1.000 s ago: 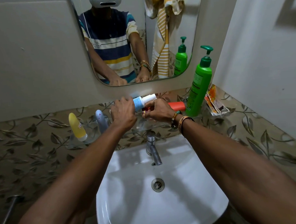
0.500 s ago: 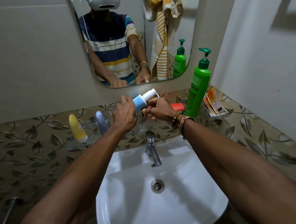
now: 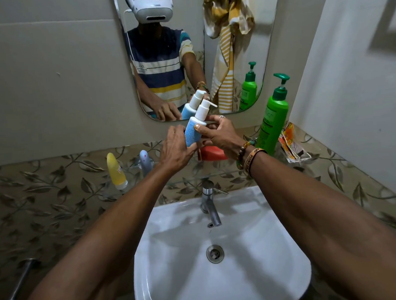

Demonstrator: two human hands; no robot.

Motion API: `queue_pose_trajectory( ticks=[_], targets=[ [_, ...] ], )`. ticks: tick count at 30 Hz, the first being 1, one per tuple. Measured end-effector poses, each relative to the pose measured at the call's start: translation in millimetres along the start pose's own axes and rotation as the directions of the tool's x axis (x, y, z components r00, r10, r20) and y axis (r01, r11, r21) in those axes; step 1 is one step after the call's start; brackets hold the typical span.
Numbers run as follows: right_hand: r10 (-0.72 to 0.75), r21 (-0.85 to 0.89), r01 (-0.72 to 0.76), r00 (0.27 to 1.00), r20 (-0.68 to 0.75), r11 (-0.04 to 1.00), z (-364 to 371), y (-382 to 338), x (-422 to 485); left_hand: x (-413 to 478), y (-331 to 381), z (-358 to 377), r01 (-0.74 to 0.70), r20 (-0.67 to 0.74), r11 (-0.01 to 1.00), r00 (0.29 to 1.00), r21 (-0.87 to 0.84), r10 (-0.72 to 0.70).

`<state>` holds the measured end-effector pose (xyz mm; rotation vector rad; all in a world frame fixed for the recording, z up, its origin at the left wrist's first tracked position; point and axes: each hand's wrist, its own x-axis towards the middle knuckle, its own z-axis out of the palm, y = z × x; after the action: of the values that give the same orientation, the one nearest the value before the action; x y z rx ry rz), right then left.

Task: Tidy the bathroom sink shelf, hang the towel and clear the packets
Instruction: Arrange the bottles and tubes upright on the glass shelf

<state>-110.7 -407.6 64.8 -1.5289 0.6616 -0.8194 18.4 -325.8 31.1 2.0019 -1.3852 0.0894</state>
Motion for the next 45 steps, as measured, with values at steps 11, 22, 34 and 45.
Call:
queue_pose_trajectory(
  ticks=[11, 22, 34, 45],
  targets=[
    [-0.04, -0.002, 0.04, 0.998, 0.046, 0.999, 7, -9, -7, -8, 0, -10, 0.075, -0.001, 0.994, 0.997, -0.08, -0.075],
    [-0.001, 0.036, -0.002, 0.997, 0.081, 0.999, 8, -20, -11, -13, 11, -23, 0.188, -0.004, 0.925, 0.98, -0.33, -0.2],
    [-0.043, -0.015, 0.045, 0.989, 0.141, 0.999, 14, -24, -21, -26, 14, -44, 0.284, 0.117, 0.807, 0.958, -0.518, -0.263],
    [-0.02, -0.049, 0.029, 0.986, 0.167, 0.998, 21, -26, -36, -35, 15, -57, 0.377, 0.199, 0.713, 0.925, -0.591, -0.324]
  ],
)
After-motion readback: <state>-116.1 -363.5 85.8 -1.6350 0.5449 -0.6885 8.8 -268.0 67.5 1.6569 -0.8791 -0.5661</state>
